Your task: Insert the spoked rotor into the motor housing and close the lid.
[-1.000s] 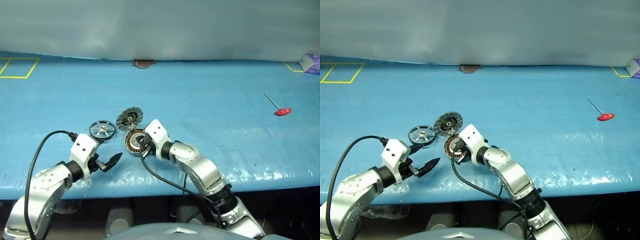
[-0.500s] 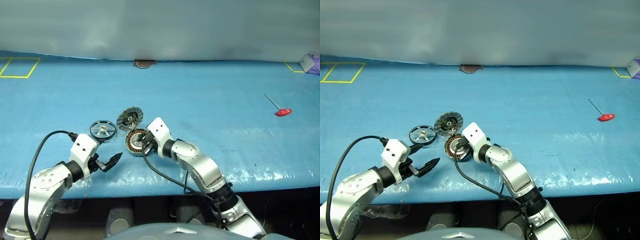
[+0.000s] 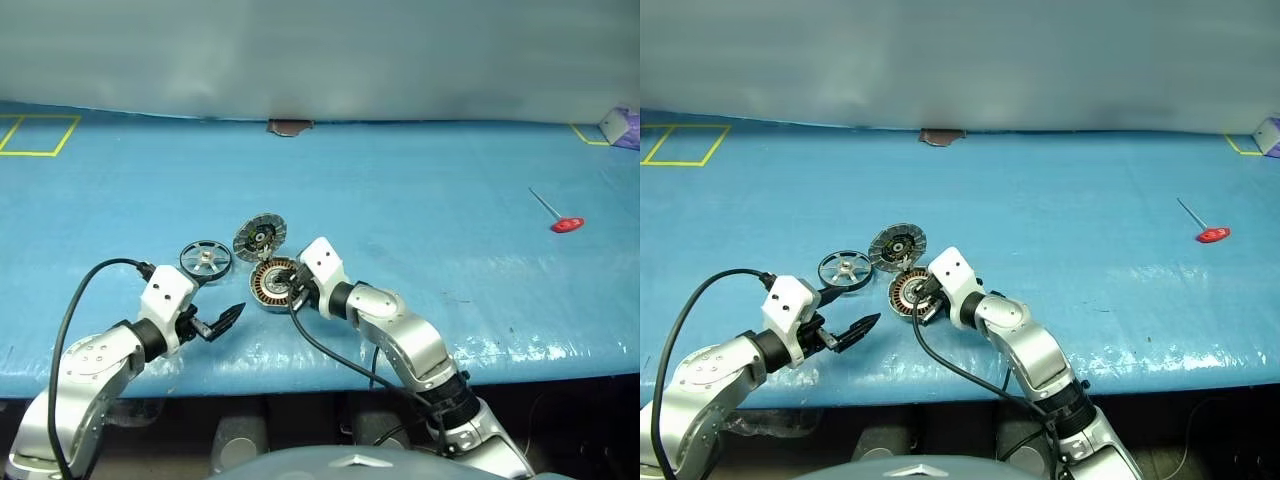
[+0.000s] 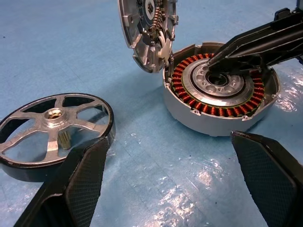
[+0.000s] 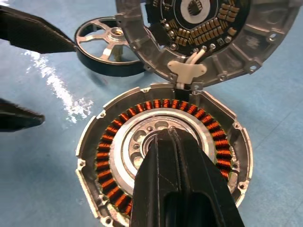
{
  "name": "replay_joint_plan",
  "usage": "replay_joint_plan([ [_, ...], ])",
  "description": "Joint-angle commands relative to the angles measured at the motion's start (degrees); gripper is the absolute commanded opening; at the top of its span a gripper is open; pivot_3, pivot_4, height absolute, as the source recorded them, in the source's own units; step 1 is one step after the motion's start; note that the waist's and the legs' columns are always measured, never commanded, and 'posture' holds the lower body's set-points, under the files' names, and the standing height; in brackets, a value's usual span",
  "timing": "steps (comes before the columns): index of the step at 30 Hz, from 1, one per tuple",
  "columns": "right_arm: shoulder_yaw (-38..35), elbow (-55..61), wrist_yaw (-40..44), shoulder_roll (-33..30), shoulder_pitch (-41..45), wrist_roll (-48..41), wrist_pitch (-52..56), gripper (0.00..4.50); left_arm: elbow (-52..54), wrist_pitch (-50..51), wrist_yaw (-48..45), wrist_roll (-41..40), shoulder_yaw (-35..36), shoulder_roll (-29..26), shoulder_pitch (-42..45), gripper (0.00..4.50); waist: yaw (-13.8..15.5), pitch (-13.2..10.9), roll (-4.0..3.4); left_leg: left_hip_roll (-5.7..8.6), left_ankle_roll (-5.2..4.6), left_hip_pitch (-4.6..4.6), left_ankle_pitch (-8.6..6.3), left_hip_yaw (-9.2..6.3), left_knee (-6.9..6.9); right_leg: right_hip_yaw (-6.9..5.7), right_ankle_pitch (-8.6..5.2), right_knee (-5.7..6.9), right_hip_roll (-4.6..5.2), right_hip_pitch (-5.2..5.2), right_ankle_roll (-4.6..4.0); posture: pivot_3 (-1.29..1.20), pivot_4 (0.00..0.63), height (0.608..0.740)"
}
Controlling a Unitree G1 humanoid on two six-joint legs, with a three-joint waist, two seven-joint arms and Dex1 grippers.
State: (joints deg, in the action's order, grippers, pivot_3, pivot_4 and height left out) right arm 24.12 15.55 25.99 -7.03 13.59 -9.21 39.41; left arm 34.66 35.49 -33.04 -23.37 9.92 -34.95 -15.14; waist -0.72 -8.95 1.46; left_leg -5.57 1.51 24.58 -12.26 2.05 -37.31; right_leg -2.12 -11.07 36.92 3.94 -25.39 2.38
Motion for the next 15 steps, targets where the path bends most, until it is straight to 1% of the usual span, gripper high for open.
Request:
replay_joint_plan([
  [1,-2.13,9.42,1.39,-1.46,-0.83,-3.24,2.03,0.04,4.38,-1.09,-1.87,-3.79,5.45,-1.11,0.40,4.50,-0.04,0.00,0.00,0.00,0.00,0.00,0.00,-0.01,0.00,0.00,0.00,0.00,-0.01,-0.01,0.00,0.00,0.150,0.740],
  [4,-3.48,13.34,1.36,-3.54,-1.52,-4.40,4.08,0.04,4.40,1.40,-3.61,-7.53,10.32,-3.76,1.75,4.50,0.03,0.00,0.00,-0.01,0.00,-0.01,0.00,-0.03,0.01,-0.01,-0.01,0.02,-0.01,-0.01,0.00,0.00,0.150,0.740],
  [7,-3.67,14.70,0.87,-5.38,-1.58,-3.86,4.68,0.04,0.85,3.78,-6.34,-7.91,11.83,-9.48,4.21,4.50,0.11,-0.01,-0.02,-0.01,0.00,-0.05,0.00,-0.07,-0.01,-0.03,-0.01,0.03,-0.02,0.00,-0.01,0.00,0.150,0.740],
  [10,-3.90,14.81,0.34,-6.04,-1.22,-3.78,4.89,0.04,-5.91,6.12,-10.77,-7.20,9.35,-16.29,8.99,4.50,0.09,-0.03,-0.06,0.00,0.01,-0.12,0.00,-0.10,-0.01,-0.04,-0.01,0.01,-0.03,0.00,-0.01,0.00,0.150,0.740],
  [11,-3.94,14.62,0.19,-6.04,-1.00,-3.81,4.84,0.04,-8.41,6.83,-12.02,-7.33,8.18,-17.68,11.13,4.50,0.07,-0.05,-0.07,0.00,0.01,-0.15,0.01,-0.09,-0.01,-0.03,-0.01,0.00,-0.04,0.00,-0.01,0.00,0.150,0.740],
  [13,-3.92,14.21,-0.05,-6.03,-0.75,-3.83,4.62,0.04,-14.09,8.64,-14.84,-7.83,4.76,-19.63,17.31,4.50,0.09,-0.05,-0.07,0.01,0.01,-0.12,0.01,-0.10,-0.01,-0.02,-0.01,0.02,-0.05,0.02,-0.01,0.00,0.150,0.740],
  [15,-3.72,13.82,-0.22,-6.10,-0.78,-3.60,4.21,0.04,-19.67,10.82,-17.56,-7.98,0.83,-20.28,24.51,4.50,0.24,-0.04,-0.04,0.01,0.01,-0.06,0.01,-0.12,-0.01,-0.03,-0.01,-0.01,-0.07,0.02,-0.02,0.00,0.150,0.740],
])
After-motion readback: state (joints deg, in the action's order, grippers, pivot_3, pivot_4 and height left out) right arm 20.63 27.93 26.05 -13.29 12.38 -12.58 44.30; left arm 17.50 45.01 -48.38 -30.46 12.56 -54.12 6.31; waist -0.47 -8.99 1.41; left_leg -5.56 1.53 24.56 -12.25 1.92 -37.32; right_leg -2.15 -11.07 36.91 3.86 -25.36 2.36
